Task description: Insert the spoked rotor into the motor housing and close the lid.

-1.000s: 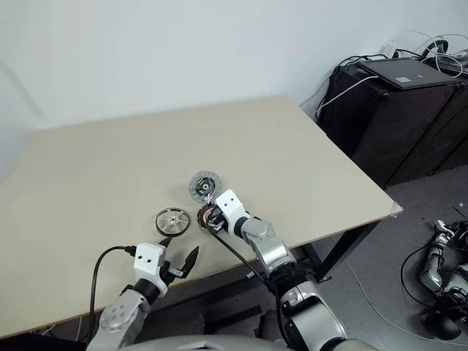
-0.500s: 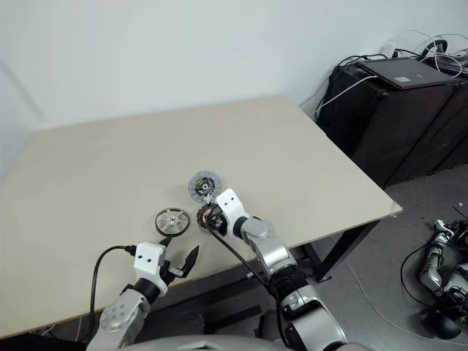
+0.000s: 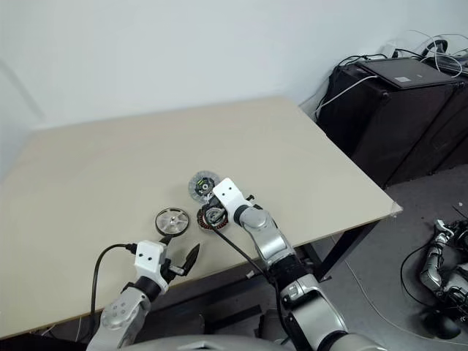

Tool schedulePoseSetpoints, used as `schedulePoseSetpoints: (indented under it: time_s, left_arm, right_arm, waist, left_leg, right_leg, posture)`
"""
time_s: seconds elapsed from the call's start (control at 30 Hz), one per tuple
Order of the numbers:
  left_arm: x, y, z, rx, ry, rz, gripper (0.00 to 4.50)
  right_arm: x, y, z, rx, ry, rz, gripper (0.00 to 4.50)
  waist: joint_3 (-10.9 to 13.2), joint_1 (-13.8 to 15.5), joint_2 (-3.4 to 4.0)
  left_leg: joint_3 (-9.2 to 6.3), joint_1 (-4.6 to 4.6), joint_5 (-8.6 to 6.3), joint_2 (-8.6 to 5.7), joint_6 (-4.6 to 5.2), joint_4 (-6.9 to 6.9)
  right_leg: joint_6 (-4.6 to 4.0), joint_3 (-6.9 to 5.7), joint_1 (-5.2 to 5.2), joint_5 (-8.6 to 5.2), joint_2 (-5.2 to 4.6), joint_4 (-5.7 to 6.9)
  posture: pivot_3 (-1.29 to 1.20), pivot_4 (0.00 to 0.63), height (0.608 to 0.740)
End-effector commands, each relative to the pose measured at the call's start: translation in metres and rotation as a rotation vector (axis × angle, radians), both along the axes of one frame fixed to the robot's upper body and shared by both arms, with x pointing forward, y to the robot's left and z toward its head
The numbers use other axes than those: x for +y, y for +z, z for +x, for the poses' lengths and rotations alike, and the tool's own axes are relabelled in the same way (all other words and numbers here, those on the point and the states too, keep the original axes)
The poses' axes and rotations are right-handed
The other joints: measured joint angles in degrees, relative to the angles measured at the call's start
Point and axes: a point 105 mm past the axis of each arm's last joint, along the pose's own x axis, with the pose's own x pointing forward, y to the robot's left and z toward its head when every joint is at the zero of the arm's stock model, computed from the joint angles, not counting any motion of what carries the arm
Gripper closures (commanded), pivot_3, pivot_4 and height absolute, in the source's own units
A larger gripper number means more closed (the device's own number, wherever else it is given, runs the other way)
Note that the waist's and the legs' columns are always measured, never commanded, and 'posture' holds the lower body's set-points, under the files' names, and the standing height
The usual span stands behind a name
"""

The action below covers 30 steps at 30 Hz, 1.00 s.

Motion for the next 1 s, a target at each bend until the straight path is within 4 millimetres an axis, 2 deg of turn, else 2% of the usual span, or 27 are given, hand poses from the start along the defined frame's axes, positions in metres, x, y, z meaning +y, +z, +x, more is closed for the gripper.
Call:
schedulePoseSetpoints:
  time_s: [0.03,0.83,1.0]
  left_arm:
    - [-0.004,0.011,0.004,-0.049,-0.006,-0.015,0.00]
    - [-0.004,0.009,0.003,-0.041,-0.003,-0.018,0.00]
    - [-0.005,0.008,0.003,-0.038,-0.008,-0.019,0.00]
  right_arm:
    - [0.005,0.006,0.004,-0.017,0.042,-0.034,4.49]
    - [0.006,-0.008,-0.008,0.055,0.135,-0.064,4.49]
    - [0.001,-0.002,-0.002,0.012,0.094,-0.042,4.49]
  waist:
    - [0.0,0.0,-0.01]
    - [0.0,-0.1,-0.02]
    - [0.0,-0.1,-0.02]
  left_leg:
    - [0.00,0.00,0.00,0.00,0.00,0.00]
    - [0.00,0.02,0.00,0.00,0.00,0.00]
    - [0.00,0.02,0.00,0.00,0.00,0.00]
  right_leg:
    - [0.00,0.00,0.01,0.00,0.00,0.00]
    - [0.00,0.00,0.01,0.00,0.01,0.01]
    - [0.00,0.00,0.01,0.00,0.01,0.01]
  posture:
    - [0.00,0.000,0.740]
    - [0.00,0.000,0.740]
    - [0.00,0.000,0.740]
